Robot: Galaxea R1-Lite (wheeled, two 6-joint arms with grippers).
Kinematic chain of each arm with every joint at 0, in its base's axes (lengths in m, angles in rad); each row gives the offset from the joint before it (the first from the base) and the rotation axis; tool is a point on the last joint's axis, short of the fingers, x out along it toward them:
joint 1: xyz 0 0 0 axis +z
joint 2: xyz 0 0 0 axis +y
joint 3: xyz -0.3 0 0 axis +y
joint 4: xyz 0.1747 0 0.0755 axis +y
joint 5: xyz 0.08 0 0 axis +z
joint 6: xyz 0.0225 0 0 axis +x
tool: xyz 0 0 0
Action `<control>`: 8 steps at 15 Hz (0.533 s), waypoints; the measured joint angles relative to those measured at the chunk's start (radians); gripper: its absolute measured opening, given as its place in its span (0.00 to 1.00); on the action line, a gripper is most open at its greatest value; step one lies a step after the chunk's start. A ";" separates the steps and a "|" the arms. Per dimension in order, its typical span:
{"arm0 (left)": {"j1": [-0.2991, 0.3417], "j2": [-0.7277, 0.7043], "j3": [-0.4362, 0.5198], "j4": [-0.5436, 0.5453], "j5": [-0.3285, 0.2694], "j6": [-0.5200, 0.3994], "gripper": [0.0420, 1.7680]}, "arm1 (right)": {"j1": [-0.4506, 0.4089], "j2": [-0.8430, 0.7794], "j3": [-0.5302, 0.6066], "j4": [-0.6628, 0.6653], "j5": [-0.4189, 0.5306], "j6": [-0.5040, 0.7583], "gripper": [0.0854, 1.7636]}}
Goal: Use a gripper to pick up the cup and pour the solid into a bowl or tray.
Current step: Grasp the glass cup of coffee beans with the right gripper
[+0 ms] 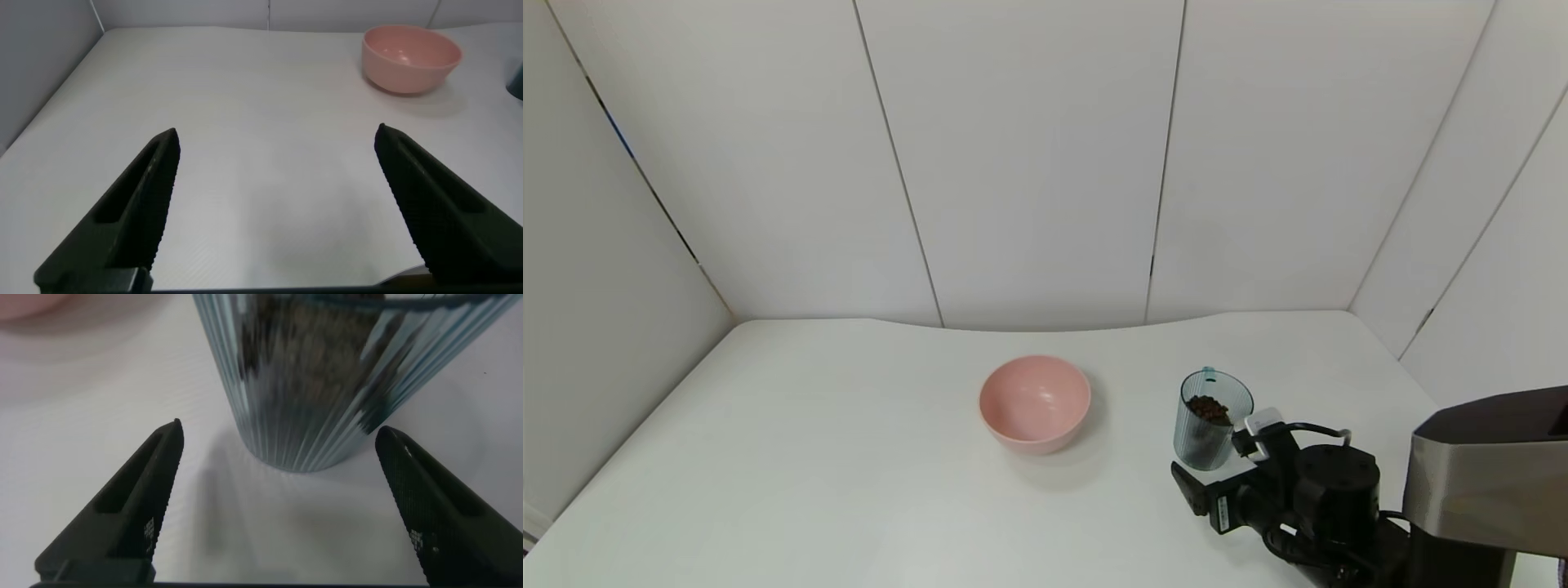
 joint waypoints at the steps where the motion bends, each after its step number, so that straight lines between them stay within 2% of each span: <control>1: 0.000 0.000 0.000 0.000 0.000 0.000 0.97 | -0.004 0.003 -0.011 0.000 0.000 0.001 0.97; 8: 0.000 0.000 0.000 0.000 0.000 0.000 0.97 | -0.022 0.026 -0.070 0.000 -0.009 0.003 0.97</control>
